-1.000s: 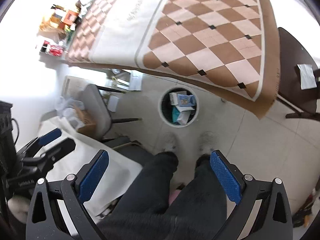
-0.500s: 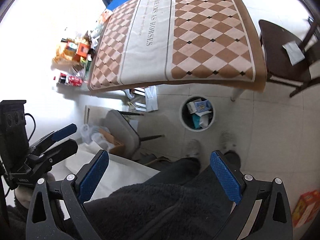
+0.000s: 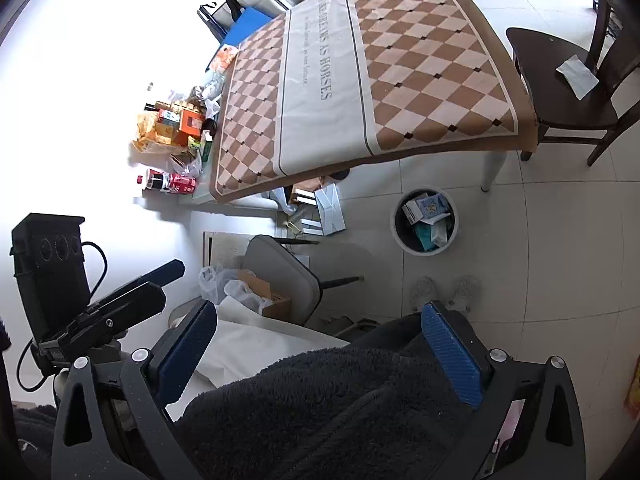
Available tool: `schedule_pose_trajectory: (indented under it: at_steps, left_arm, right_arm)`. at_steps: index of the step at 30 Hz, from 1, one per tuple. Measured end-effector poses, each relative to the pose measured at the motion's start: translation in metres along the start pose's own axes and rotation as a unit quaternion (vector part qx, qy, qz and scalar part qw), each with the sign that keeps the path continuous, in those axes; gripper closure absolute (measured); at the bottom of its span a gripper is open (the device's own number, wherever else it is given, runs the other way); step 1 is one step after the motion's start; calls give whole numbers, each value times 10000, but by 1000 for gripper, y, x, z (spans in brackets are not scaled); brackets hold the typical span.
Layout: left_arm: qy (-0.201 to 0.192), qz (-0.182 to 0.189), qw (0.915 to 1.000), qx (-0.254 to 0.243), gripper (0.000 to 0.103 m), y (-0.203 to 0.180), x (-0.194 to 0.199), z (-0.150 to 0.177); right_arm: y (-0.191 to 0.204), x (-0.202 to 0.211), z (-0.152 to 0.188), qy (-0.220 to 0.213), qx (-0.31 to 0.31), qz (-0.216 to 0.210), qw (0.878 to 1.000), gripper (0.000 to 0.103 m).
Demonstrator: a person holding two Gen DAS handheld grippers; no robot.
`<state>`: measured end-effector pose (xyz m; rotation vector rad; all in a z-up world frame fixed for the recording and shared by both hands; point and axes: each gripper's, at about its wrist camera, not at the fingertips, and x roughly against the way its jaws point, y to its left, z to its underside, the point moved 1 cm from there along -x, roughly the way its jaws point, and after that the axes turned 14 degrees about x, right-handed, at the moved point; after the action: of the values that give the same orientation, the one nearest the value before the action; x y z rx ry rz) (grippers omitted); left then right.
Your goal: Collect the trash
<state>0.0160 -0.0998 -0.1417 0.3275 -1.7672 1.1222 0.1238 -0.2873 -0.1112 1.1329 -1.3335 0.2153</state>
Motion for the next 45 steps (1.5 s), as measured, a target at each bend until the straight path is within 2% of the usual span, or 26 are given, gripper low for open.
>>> schedule_pose_trajectory:
  at_steps: [13, 27, 45]
  left_arm:
    - [-105, -11, 9999, -89, 0, -11, 5, 12]
    - [57, -99, 9993, -350, 0, -22, 1, 23]
    - [-60, -62, 9996, -268, 0, -21, 3, 25]
  right_arm:
    - [-4, 5, 4, 78, 112, -190, 9997, 0]
    - [-11, 8, 17, 267, 111, -242, 9993, 0]
    - [-16, 12, 24, 242, 93, -290, 9992, 0]
